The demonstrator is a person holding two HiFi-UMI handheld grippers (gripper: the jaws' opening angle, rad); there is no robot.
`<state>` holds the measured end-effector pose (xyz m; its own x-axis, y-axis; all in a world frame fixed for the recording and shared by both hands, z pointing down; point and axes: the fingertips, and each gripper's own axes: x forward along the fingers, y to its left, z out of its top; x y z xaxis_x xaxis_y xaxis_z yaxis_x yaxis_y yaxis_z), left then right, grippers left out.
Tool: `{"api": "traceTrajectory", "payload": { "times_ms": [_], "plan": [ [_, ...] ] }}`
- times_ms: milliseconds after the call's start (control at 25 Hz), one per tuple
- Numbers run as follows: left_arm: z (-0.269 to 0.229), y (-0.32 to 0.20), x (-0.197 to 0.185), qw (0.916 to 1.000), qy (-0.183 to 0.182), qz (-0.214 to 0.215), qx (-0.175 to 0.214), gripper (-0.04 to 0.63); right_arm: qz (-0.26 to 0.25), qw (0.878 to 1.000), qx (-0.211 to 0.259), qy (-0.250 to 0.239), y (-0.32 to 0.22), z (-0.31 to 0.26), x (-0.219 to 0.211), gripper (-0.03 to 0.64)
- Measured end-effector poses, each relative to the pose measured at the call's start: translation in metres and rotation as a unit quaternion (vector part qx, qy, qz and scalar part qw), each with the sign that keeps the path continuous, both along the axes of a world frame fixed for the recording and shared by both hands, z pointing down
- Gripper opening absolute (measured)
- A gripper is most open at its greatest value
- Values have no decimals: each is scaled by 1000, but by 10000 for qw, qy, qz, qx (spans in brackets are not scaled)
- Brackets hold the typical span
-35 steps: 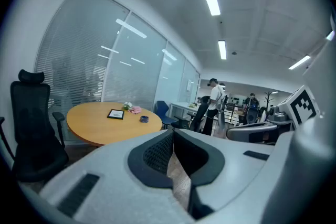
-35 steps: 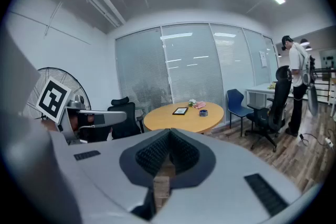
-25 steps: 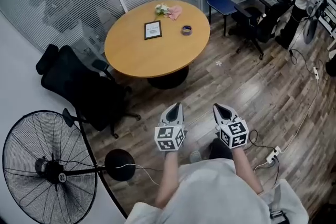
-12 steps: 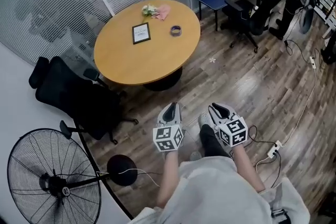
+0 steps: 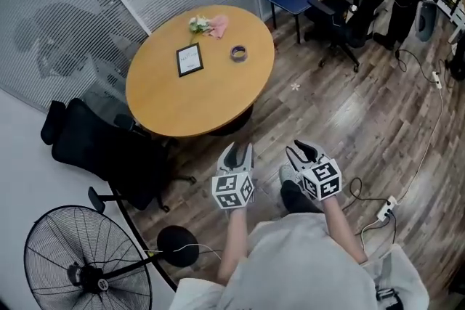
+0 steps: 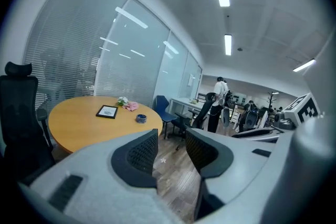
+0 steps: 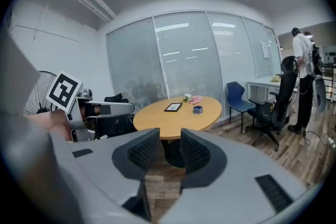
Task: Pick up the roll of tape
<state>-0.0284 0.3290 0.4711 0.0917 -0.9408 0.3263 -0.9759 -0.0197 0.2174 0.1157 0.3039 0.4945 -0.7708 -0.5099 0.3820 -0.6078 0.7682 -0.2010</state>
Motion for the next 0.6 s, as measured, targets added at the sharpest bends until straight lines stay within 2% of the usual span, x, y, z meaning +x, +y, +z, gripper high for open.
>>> {"api": "traceTrajectory", "payload": {
  "times_ms": [360, 600],
  "plan": [
    [-4, -70, -20, 9999, -134, -26, 18, 172, -100, 9999, -4, 82, -71, 5, -22, 121],
    [-13, -115, -21, 9997, -223, -16, 56, 181, -138, 9998, -50, -132, -119, -2, -28, 129]
  ]
}}
